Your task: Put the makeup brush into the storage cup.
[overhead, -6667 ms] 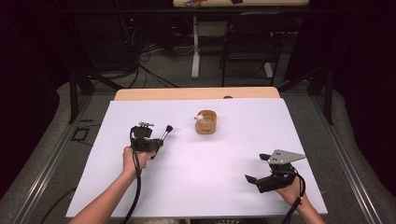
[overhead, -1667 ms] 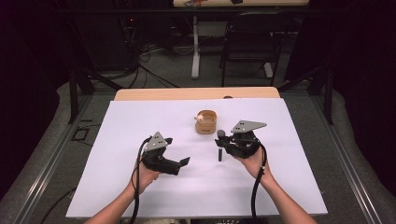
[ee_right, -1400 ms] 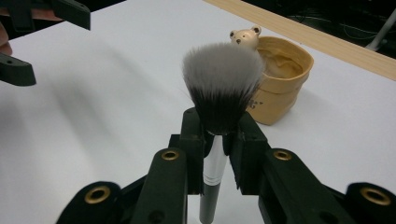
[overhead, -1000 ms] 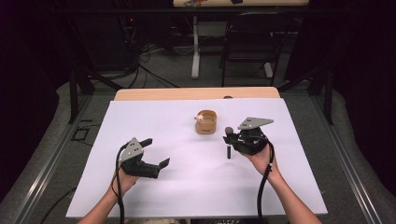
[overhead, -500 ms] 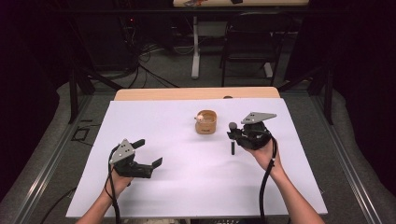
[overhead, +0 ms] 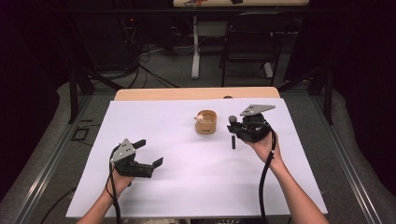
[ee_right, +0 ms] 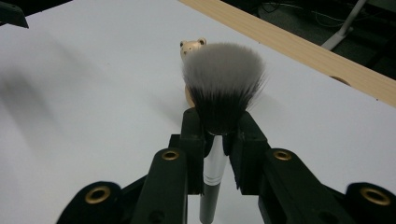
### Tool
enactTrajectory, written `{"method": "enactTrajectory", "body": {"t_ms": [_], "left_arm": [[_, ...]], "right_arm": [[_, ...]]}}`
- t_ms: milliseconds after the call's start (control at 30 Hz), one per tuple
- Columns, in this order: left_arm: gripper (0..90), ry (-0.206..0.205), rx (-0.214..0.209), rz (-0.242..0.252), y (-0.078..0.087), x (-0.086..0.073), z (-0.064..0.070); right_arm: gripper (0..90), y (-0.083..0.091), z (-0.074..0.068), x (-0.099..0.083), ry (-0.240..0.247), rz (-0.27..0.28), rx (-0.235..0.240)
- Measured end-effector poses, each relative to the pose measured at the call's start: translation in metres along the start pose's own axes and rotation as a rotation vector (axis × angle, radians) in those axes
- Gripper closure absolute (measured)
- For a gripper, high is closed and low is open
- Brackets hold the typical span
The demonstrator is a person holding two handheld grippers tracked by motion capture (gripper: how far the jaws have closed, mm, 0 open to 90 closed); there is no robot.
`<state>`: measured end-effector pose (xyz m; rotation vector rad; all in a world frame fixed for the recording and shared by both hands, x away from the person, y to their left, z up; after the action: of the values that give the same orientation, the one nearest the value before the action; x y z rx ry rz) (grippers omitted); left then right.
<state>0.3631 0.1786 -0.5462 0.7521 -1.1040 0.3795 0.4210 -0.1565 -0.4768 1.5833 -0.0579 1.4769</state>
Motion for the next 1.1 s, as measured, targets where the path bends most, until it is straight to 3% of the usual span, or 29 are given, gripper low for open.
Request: {"method": "enactTrajectory", "body": {"t_ms": [1100], "left_arm": [[0.0,0.028,-0.023,0.035,0.001,0.003,0.002]], "right_arm": [[76.8,-0.007,0.019,0.048,0.01,0.015,-0.021]]}}
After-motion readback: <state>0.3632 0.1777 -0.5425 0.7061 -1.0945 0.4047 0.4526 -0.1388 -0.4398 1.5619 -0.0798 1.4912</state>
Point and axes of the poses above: each handheld gripper's, and its own axes: y roughly backward along the jaws, x roughly out of its top, z roughly to its right, the point moved 6 cm from there along -y, roughly forward along the jaws, and after that the axes turned 12 degrees about y, right-handed, at the moved point
